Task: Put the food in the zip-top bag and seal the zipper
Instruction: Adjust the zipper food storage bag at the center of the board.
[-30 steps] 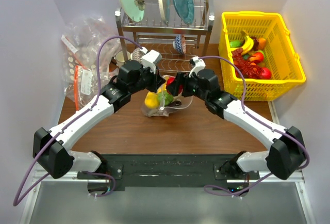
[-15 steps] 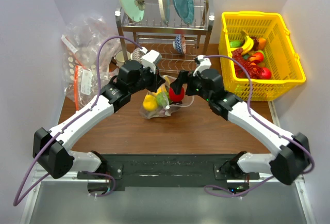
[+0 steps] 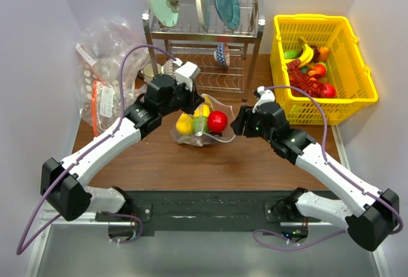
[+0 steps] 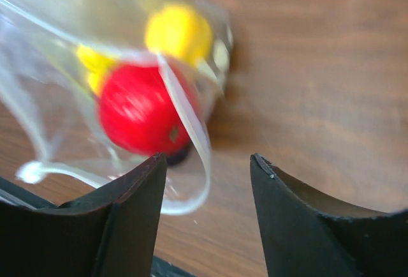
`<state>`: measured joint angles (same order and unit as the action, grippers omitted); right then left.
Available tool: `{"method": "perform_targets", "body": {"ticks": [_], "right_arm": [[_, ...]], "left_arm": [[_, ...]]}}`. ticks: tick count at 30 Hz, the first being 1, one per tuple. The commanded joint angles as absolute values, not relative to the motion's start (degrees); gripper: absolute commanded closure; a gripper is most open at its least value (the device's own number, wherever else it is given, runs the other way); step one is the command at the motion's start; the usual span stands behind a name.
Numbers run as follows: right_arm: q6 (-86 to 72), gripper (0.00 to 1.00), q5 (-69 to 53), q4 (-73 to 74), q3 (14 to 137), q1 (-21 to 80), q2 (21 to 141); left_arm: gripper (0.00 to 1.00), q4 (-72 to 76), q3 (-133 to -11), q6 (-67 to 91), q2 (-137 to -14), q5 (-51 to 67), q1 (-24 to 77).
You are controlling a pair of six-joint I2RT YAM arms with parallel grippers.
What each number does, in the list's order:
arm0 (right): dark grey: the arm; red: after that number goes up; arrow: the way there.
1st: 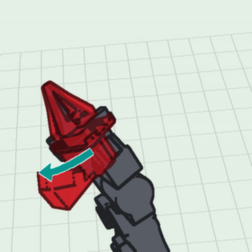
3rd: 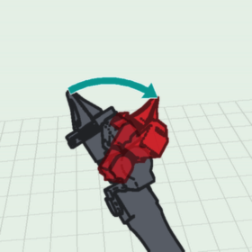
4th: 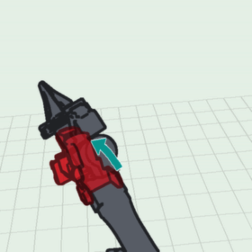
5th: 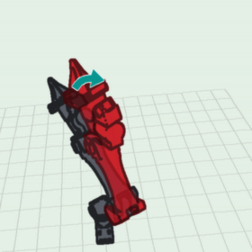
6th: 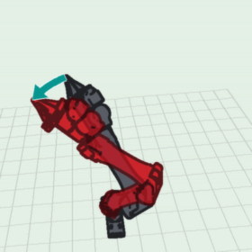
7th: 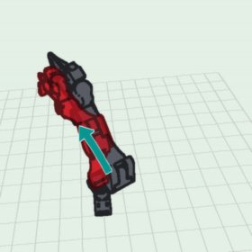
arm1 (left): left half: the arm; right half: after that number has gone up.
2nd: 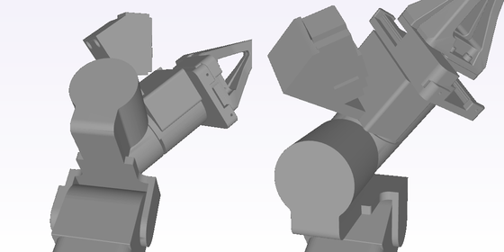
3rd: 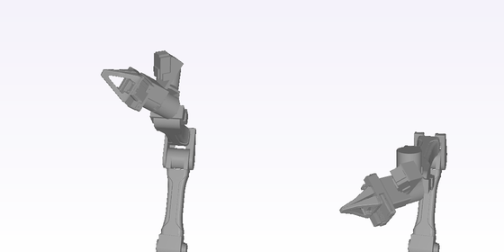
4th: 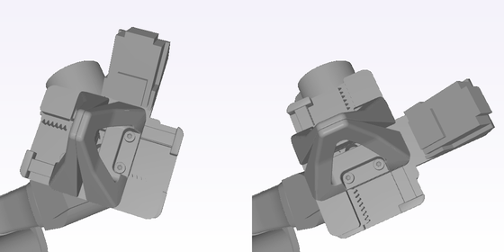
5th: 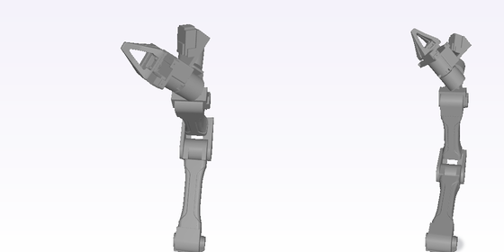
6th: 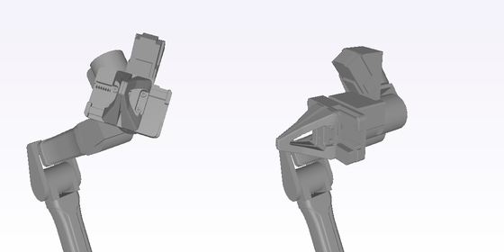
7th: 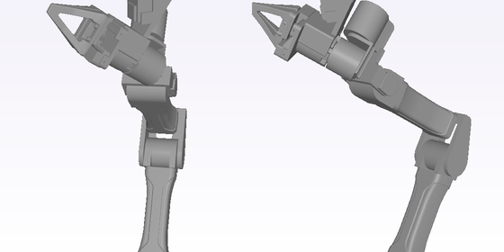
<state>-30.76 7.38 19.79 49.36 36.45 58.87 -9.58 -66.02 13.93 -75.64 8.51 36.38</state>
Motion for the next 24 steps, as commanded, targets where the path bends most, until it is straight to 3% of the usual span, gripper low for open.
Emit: {"method": "perform_targets", "body": {"ticks": [1,11,14,15,16,24], "right_arm": [[-35.2,0.44,5.5,17.3,46.0,36.7,59.0],[-38.5,0.54,1.6,10.9,41.0,36.8,64.0],[-38.9,0.74,0.3,10.6,42.2,36.7,65.0],[-38.8,0.93,-1.0,11.3,42.7,36.7,65.1],[-38.8,1.0,-1.6,11.9,44.3,36.8,65.0],[-33.4,1.0,-3.8,24.4,62.6,36.7,63.6]], "left_arm": [[1.0,-7.2,-68.2,13.8,-74.1,8.9,36.0],[1.0,-7.5,-68.3,13.7,-73.7,8.2,36.0],[1.0,-7.5,-68.2,13.6,-73.8,8.0,36.0],[1.0,-7.5,-68.2,13.6,-73.7,7.9,36.0],[1.0,-7.6,-68.3,13.6,-73.8,7.8,35.9],[1.0,-8.0,-68.6,13.6,-74.4,7.8,36.0]]}}
